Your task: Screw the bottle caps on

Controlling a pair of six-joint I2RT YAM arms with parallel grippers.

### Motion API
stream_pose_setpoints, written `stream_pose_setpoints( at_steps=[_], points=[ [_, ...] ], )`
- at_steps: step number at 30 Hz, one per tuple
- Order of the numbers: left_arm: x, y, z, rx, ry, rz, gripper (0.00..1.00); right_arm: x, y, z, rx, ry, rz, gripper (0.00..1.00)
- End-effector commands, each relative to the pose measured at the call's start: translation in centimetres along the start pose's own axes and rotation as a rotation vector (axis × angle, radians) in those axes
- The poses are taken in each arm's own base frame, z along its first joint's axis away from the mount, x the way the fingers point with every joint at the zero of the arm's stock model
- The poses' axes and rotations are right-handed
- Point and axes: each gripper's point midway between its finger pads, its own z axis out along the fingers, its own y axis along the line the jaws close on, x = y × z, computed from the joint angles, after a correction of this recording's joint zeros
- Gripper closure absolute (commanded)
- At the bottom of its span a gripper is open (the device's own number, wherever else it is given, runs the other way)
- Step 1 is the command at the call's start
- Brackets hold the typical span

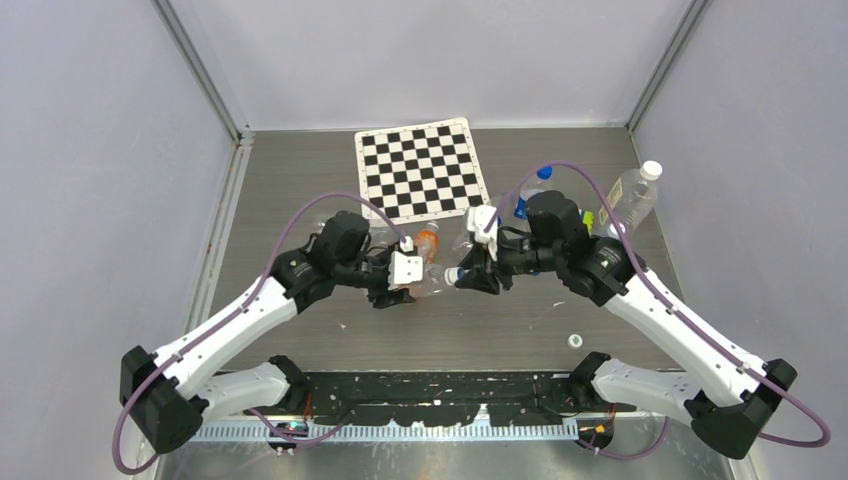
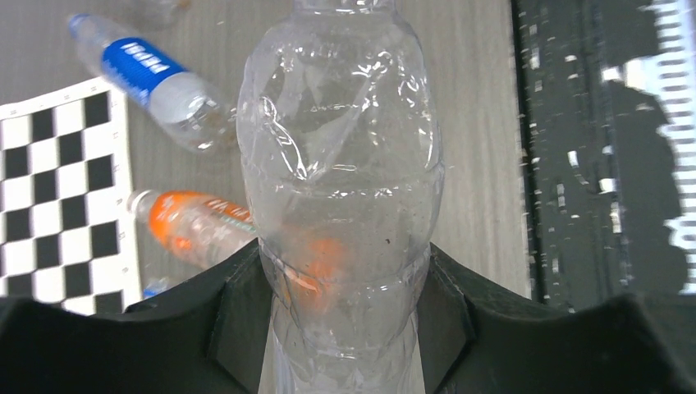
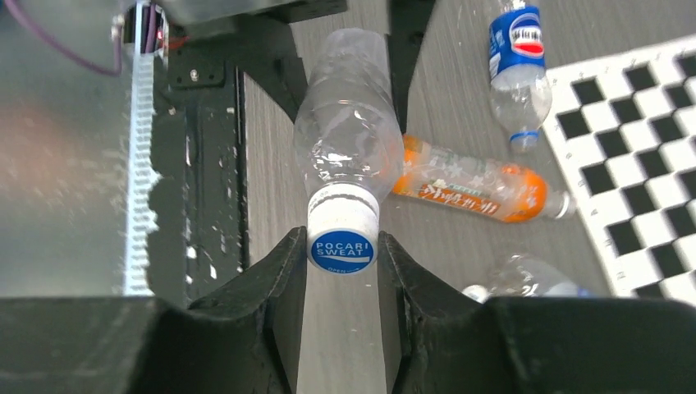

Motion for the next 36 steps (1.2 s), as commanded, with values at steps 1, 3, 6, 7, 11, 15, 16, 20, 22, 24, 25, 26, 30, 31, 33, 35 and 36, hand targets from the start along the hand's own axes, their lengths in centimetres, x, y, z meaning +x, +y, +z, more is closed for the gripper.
stream_pose_setpoints(
  at_steps=[1,3,6,7,11,15,16,20,22,24,25,26,30,31,33,35,36],
  points=[
    [-1.5,4.0,-1.7,-0.252,-0.044,0.148,0.87,-2.3,-2.1,0.9,0.163,-0.067,0.483,0.99],
    [-1.4,4.7,-2.1,-0.316,-0.034,0.194,0.87,-1.6,-3.2,1.4,0.262,-0.074,0.745,0.99],
    [-1.2,5.2,-2.5,-0.387,-0.016,0.275,0.87,-0.4,-4.3,2.5,0.398,-0.134,1.244,0.99],
    [-1.1,5.3,-2.6,-0.404,-0.004,0.302,0.87,-0.3,-4.6,2.7,0.416,-0.165,1.342,0.99],
    [-0.5,5.2,-2.7,-0.437,0.052,0.389,0.87,-0.7,-5.5,3.3,0.407,-0.367,1.705,0.99],
    [-0.1,5.1,-2.7,-0.438,0.069,0.392,0.87,-1.6,-6.5,2.1,0.462,-0.406,1.606,0.92],
    [0.0,5.1,-2.8,-0.433,0.079,0.386,0.87,-2.2,-6.5,1.7,0.464,-0.386,1.5,0.89],
    [0.6,4.6,-2.3,-0.387,0.104,0.347,0.86,-2.8,-5.5,0.3,0.431,-0.251,1.033,0.56],
    [0.8,4.2,-1.9,-0.35,0.114,0.323,0.86,-2.1,-4.8,-0.6,0.416,-0.169,0.782,0.41],
    [1.0,3.7,-1.5,-0.307,0.121,0.299,0.86,-1.5,-4.3,-1.5,0.395,-0.119,0.542,0.31],
    [1.1,3.5,-1.3,-0.287,0.125,0.287,0.86,-0.7,-4.4,-1.6,0.392,-0.086,0.414,0.3],
    [1.2,3.2,-1.0,-0.265,0.127,0.272,0.86,-1.0,-3.8,-2.2,0.37,-0.096,0.342,0.3],
    [1.1,2.2,-0.1,-0.179,0.106,0.208,0.86,0.6,-2.7,-3.1,0.297,-0.034,-0.13,0.28],
    [0.7,1.9,0.0,-0.154,0.089,0.194,0.86,1.2,-2.4,-3.0,0.282,-0.023,-0.169,0.28],
    [0.5,1.5,0.2,-0.117,0.07,0.159,0.86,1.0,-1.9,-3.3,0.268,-0.036,-0.253,0.29],
    [0.3,1.2,0.5,-0.085,0.048,0.133,0.87,0.9,-1.2,-3.2,0.219,-0.038,-0.296,0.34],
    [0.1,1.0,0.6,-0.068,0.036,0.122,0.86,0.6,-1.1,-3.3,0.208,-0.04,-0.315,0.36]
  ],
)
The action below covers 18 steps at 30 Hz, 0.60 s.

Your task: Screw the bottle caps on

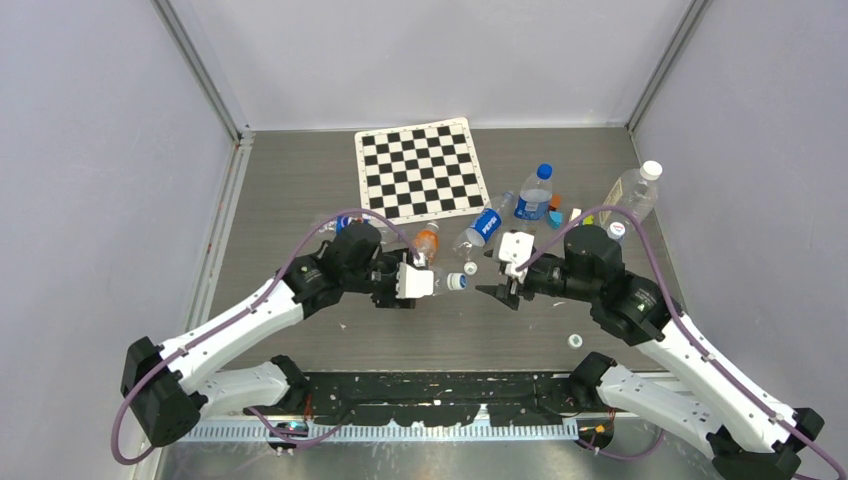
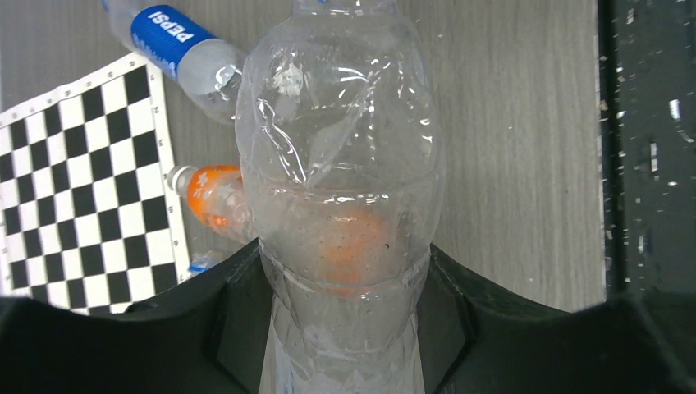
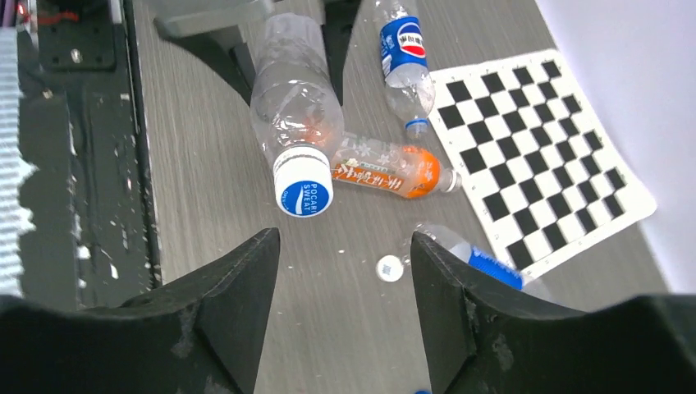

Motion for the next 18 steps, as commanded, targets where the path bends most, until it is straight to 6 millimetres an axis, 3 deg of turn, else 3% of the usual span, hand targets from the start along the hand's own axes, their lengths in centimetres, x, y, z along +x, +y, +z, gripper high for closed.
stream_pose_setpoints(
  at_steps=[1,18],
  points=[
    [-2.9,-0.5,-0.4,0.086,-0.119,-0.062,0.87,-0.4,1.1,0.1,-0.129,-0.026,-0.263,0.38],
    [-4.1,-1.7,0.3,0.19,-0.17,-0.122,0.87,-0.8,2.9,1.5,-0.245,-0.05,-0.275,0.44]
  ],
)
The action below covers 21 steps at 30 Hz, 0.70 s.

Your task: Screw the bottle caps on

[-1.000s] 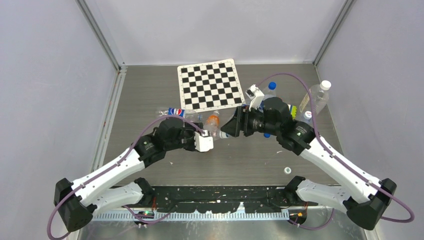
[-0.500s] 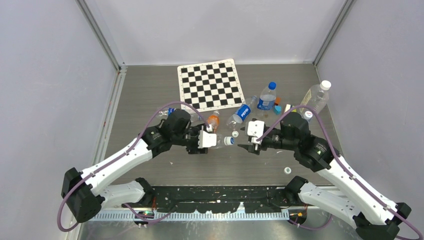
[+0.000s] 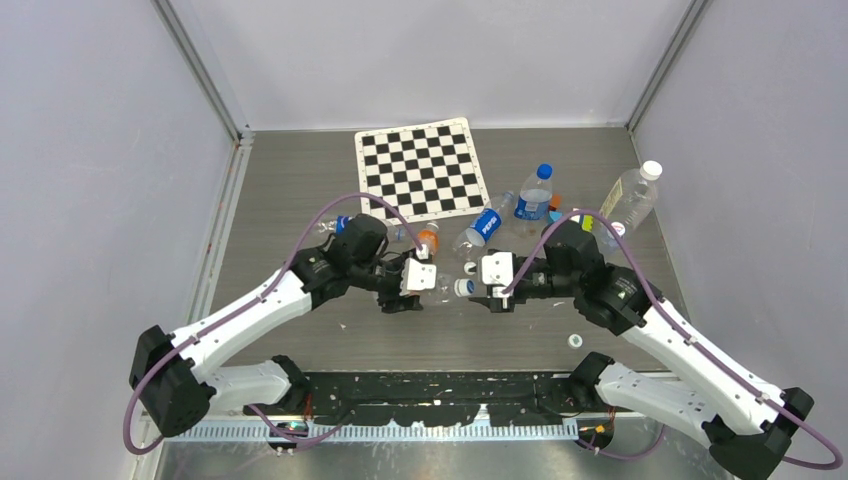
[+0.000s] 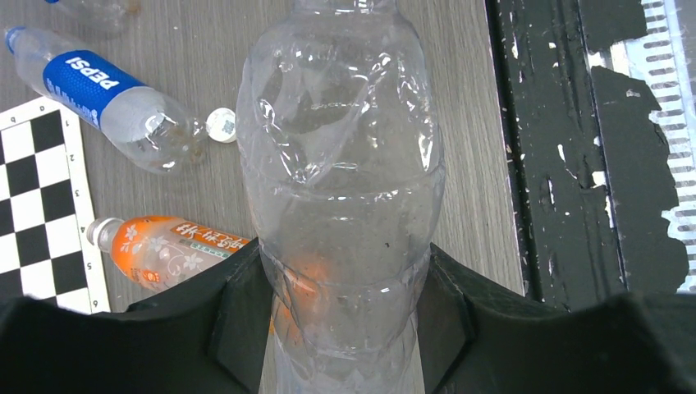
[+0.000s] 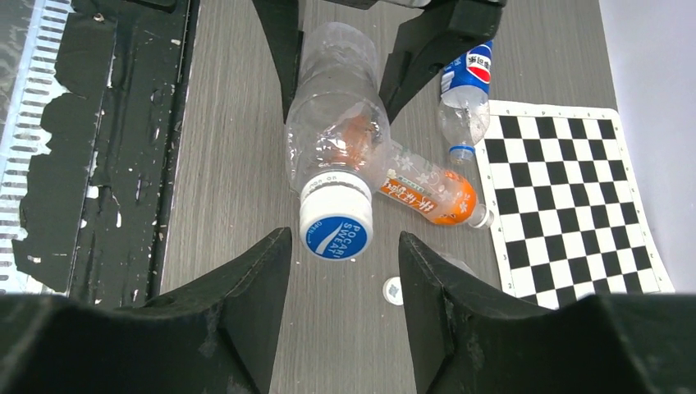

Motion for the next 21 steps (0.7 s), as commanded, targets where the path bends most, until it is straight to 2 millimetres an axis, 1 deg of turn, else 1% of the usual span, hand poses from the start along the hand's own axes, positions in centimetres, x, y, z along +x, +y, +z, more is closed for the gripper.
stream_pose_setpoints(
  at_steps=[1,3,7,8,9,10,11,12,13,14,15,16,17,18,19,20,21],
  points=[
    [-2.2,0.3,-0.6,0.012,-0.054,0.011,0.87,-2.3,-0.3,0.0,-0.017,-0.057,-0.047,0.45],
    [-2.2,0.2,-0.6,0.014,-0.054,0.011,0.87,-2.4,-0.1,0.2,-0.03,-0.057,-0.047,0.48],
    [-2.0,0.3,-0.6,0.012,-0.048,0.01,0.87,-2.4,0.0,0.5,-0.044,-0.052,-0.034,0.61],
    [-2.0,0.4,-0.6,0.008,-0.044,0.012,0.87,-2.4,0.0,0.6,-0.047,-0.053,-0.026,0.7],
    [-1.9,0.5,-0.6,0.0,-0.038,0.013,0.87,-2.6,0.0,0.7,-0.044,-0.057,-0.006,0.74],
    [-1.7,0.7,-0.7,-0.009,-0.033,0.017,0.87,-2.6,0.0,0.8,-0.043,-0.057,0.04,0.83],
    [-1.6,0.9,-0.7,-0.024,-0.027,0.024,0.87,-2.7,-0.2,1.0,-0.035,-0.06,0.066,0.87],
    [-1.4,1.2,-0.8,-0.043,-0.02,0.028,0.87,-2.5,-0.2,1.2,-0.029,-0.049,0.137,0.96],
    [-1.3,1.6,-0.9,-0.071,-0.016,0.036,0.87,-2.6,-0.5,1.4,-0.012,-0.055,0.182,0.98],
    [-1.2,2.0,-1.0,-0.099,-0.01,0.044,0.87,-2.3,-0.6,1.8,0.015,-0.04,0.31,0.99],
    [-1.0,2.5,-1.2,-0.134,-0.001,0.053,0.87,-2.5,-1.1,2.1,0.042,-0.055,0.376,0.99],
    [-0.8,3.0,-1.5,-0.167,0.008,0.06,0.87,-2.4,-1.3,2.5,0.075,-0.051,0.542,0.99],
    [-0.8,3.4,-1.8,-0.197,0.014,0.071,0.87,-2.6,-1.7,2.8,0.1,-0.068,0.619,0.99],
    [-0.7,3.7,-2.1,-0.22,0.02,0.082,0.87,-2.5,-1.9,3.2,0.137,-0.067,0.799,0.99],
    [-0.7,3.9,-2.2,-0.238,0.023,0.095,0.87,-2.1,-2.7,3.6,0.193,-0.063,0.89,0.99],
    [-0.6,4.1,-2.4,-0.254,0.023,0.105,0.87,-2.4,-2.8,3.8,0.222,-0.078,1.083,0.99],
    [-0.7,4.2,-2.6,-0.269,0.02,0.118,0.87,-1.7,-3.5,4.0,0.287,-0.072,1.175,0.99]
  ],
)
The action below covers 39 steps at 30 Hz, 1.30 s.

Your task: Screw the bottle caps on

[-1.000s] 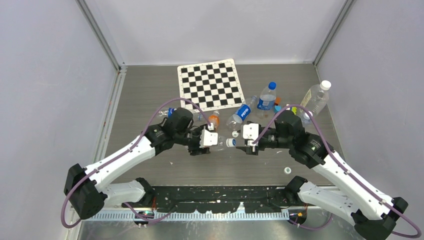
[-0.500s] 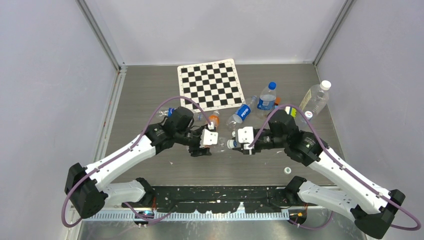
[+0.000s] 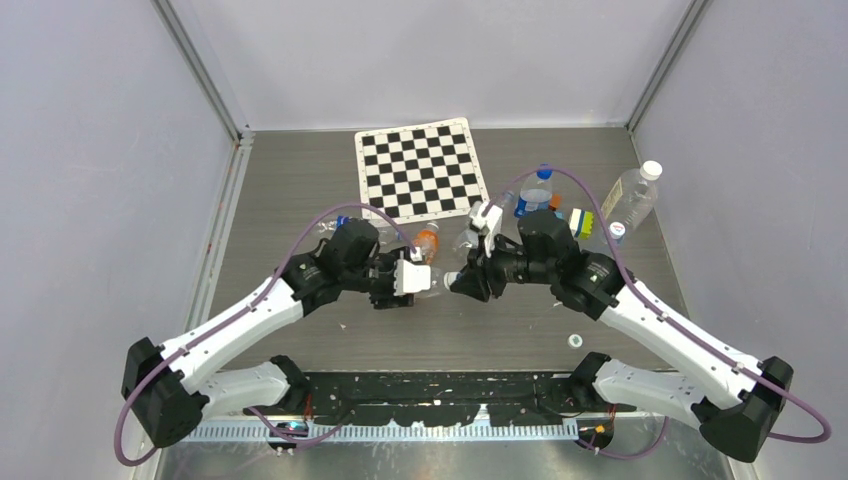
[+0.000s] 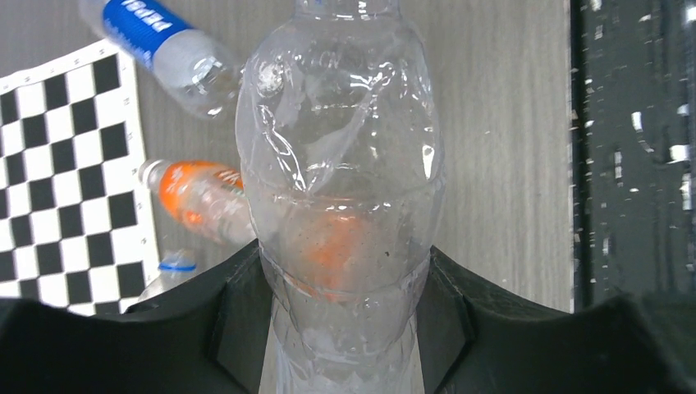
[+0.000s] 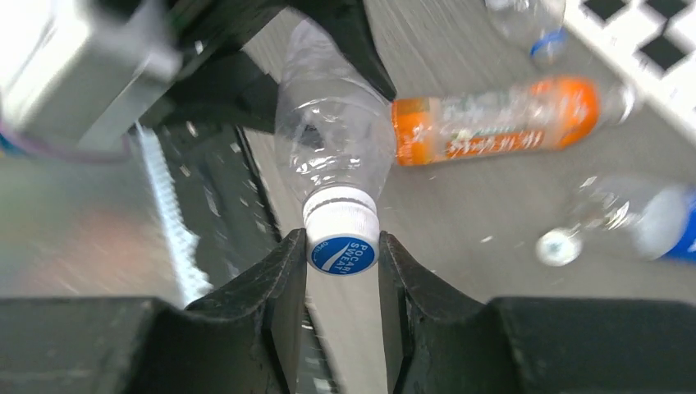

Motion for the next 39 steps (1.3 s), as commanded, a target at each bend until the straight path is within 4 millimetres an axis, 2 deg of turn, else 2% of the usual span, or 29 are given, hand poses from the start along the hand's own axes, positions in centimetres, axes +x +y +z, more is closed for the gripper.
stream_pose_setpoints(
  at_steps=[1,2,3,4,6,9,11,13,15,16,17,18,19,21,24,27,29,33,34,35,36,39],
  points=[
    [-2.0,3.3,-1.2,-0.176,-0.06,0.091,0.87,-3.9,-1.0,1.4,0.154,-0.165,0.745,0.99],
    [-2.1,3.5,-1.4,-0.191,-0.062,0.102,0.87,-4.4,-1.5,1.6,0.184,-0.208,0.937,0.99],
    [-2.1,3.5,-1.5,-0.201,-0.063,0.115,0.87,-3.9,-1.8,2.0,0.199,-0.214,1.027,1.0],
    [-2.1,3.5,-1.6,-0.211,-0.063,0.133,0.87,-4.5,-2.0,2.2,0.199,-0.257,1.186,1.0],
    [-2.1,3.6,-1.8,-0.226,-0.064,0.159,0.87,-4.3,-2.4,2.7,0.195,-0.298,1.353,0.99],
    [-2.1,3.6,-2.1,-0.246,-0.062,0.178,0.87,-4.9,-2.9,2.7,0.183,-0.356,1.407,0.99],
    [-1.9,3.7,-2.1,-0.246,-0.051,0.175,0.87,-5.8,-2.9,2.2,0.181,-0.373,1.315,0.99],
    [-1.8,3.6,-2.1,-0.236,-0.041,0.167,0.87,-6.3,-2.5,1.6,0.182,-0.351,1.132,0.9],
    [-1.7,3.4,-2.0,-0.222,-0.033,0.153,0.87,-6.4,-2.1,0.8,0.189,-0.303,0.896,0.63],
    [-1.6,3.3,-1.9,-0.213,-0.03,0.146,0.87,-6.6,-2.2,0.4,0.195,-0.287,0.731,0.57],
    [-1.6,3.2,-1.8,-0.202,-0.03,0.14,0.87,-6.1,-1.9,0.0,0.191,-0.255,0.651,0.48],
    [-1.7,3.0,-1.7,-0.188,-0.032,0.132,0.87,-5.9,-2.2,-0.5,0.206,-0.234,0.492,0.45],
    [-1.9,2.7,-1.6,-0.174,-0.041,0.124,0.87,-5.5,-1.9,-1.0,0.199,-0.213,0.418,0.4],
    [-2.2,2.4,-1.5,-0.151,-0.054,0.109,0.87,-4.9,-1.8,-2.0,0.178,-0.182,0.1,0.35],
    [-2.2,1.9,-1.3,-0.121,-0.057,0.096,0.87,-4.2,-0.2,-3.3,0.085,-0.191,-0.189,0.34],
    [-2.4,1.6,-1.1,-0.093,-0.069,0.08,0.87,-3.4,0.2,-3.9,0.049,-0.188,-0.471,0.34],
    [-2.6,1.3,-1.0,-0.073,-0.078,0.069,0.87,-3.0,0.5,-4.2,0.029,-0.186,-0.579,0.34],
    [-2.6,1.1,-0.8,-0.048,-0.081,0.059,0.87,-3.7,1.4,-4.4,-0.033,-0.192,-0.696,0.36],
    [-2.6,0.9,-0.7,-0.041,-0.079,0.054,0.87,-3.3,1.6,-4.1,-0.063,-0.174,-0.708,0.38],
    [-2.6,0.9,-0.7,-0.038,-0.079,0.054,0.87,-4.0,1.8,-4.3,-0.071,-0.18,-0.721,0.39],
    [-2.6,0.9,-0.7,-0.034,-0.078,0.052,0.87,-3.4,2.0,-3.9,-0.104,-0.153,-0.724,0.41],
    [-2.6,0.7,-0.7,-0.027,-0.08,0.049,0.87,-3.5,2.4,-3.6,-0.154,-0.12,-0.729,0.44]
  ],
)
